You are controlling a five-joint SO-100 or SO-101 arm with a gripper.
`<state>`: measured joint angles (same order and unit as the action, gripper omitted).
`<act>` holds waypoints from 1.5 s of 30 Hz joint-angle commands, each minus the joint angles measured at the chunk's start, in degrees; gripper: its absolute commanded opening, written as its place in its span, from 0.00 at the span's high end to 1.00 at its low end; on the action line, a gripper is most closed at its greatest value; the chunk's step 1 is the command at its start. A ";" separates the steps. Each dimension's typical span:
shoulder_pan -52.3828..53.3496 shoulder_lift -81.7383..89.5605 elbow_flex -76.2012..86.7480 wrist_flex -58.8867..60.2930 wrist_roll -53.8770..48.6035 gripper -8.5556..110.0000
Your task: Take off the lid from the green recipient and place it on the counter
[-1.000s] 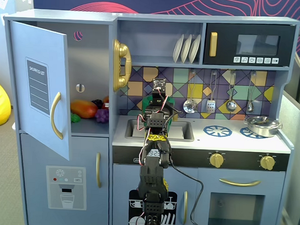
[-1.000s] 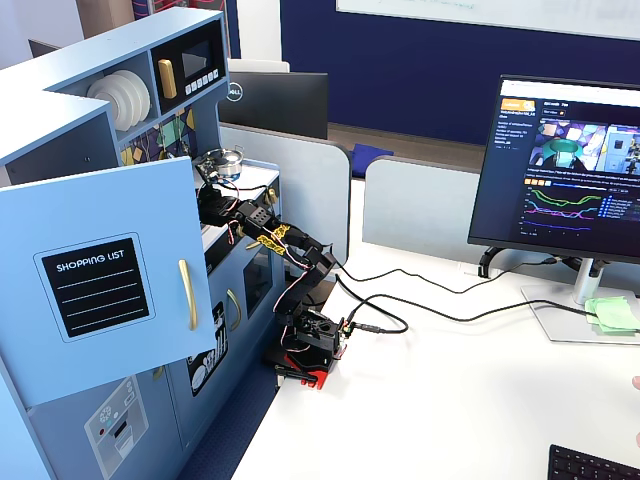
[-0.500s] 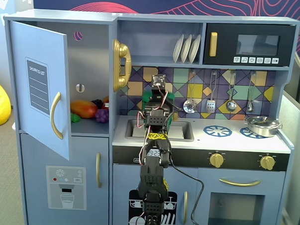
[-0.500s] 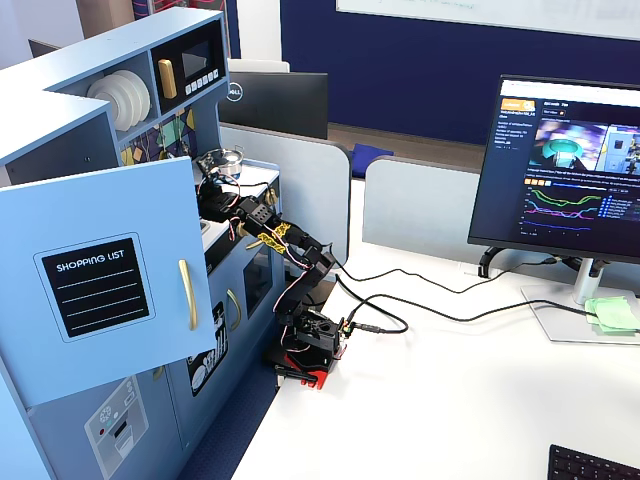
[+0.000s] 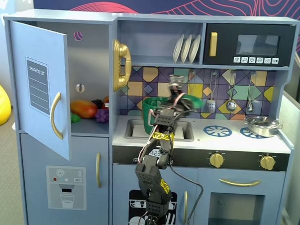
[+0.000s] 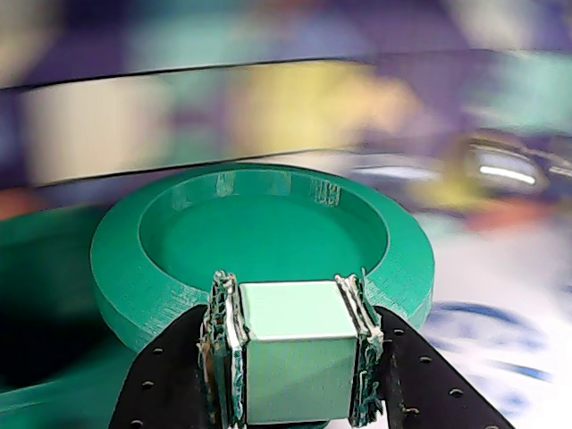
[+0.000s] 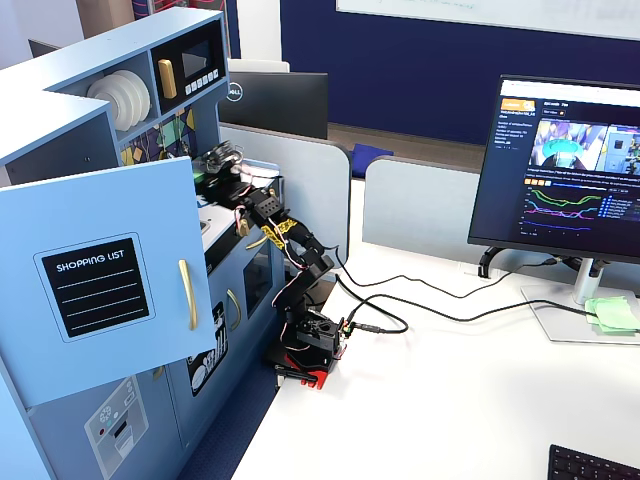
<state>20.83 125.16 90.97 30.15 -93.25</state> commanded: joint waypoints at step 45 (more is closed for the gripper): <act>12.13 -8.00 32.78 -40.87 -6.68 0.93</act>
<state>31.90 116.89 124.01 -7.38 -99.32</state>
